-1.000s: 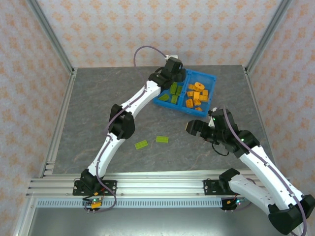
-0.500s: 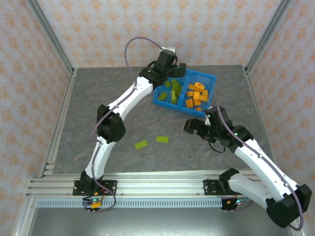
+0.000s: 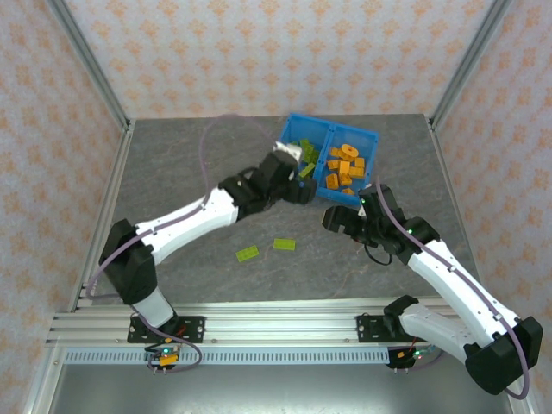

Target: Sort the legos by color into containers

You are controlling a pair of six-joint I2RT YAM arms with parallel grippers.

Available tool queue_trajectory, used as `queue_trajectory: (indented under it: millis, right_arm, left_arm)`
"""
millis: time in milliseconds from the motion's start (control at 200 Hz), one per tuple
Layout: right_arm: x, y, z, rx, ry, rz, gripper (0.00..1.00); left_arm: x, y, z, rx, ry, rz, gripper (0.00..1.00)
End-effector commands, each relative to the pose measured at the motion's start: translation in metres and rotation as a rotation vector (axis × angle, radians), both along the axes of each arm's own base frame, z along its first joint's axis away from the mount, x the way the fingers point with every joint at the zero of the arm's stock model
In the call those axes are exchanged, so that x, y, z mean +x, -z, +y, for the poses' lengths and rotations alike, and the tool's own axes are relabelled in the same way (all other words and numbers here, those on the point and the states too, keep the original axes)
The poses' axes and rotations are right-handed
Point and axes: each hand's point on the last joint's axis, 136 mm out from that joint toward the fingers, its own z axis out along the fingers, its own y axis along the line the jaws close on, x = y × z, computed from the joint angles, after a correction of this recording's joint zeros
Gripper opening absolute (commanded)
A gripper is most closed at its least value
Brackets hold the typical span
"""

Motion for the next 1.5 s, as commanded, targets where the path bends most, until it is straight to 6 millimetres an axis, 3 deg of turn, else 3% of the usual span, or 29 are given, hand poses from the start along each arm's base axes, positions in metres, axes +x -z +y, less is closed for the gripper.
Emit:
queue_trajectory:
  millis: [0, 180, 355, 450, 641, 816, 1016, 1497]
  right_arm:
    - [0.011, -0.010, -0.009, -0.044, 0.040, -0.066, 0.95]
    - [0.008, -0.008, -0.014, -0.063, 0.044, -0.058, 0.95]
    - [0.002, -0.011, -0.018, -0.057, 0.055, -0.068, 0.96]
    - [0.001, -0.010, -0.018, -0.047, 0.064, -0.069, 0.96]
    - [0.001, -0.009, -0.016, -0.033, 0.065, -0.066, 0.95]
    - [0.001, -0.010, -0.016, -0.035, 0.061, -0.068, 0.96]
    - [0.001, -0.009, -0.016, -0.035, 0.060, -0.065, 0.95]
    - [0.003, -0.014, -0.013, -0.014, 0.060, -0.080, 0.96]
  left_arm:
    - [-0.028, 0.040, 0.005, 0.032, -0.080, 0.048, 1.00]
    - [-0.055, 0.118, 0.013, 0.081, -0.189, 0.175, 1.00]
    - [-0.064, 0.155, 0.026, 0.170, -0.247, 0.206, 1.00]
    - [-0.066, 0.165, 0.028, 0.209, -0.244, 0.226, 0.99]
    - [-0.078, 0.185, 0.007, 0.174, -0.161, 0.334, 0.92]
    - [-0.087, 0.196, 0.015, 0.170, -0.185, 0.373, 0.85]
    - [-0.097, 0.201, 0.018, 0.170, -0.180, 0.420, 0.70]
    - [-0.121, 0.217, 0.045, 0.228, -0.211, 0.497, 0.73]
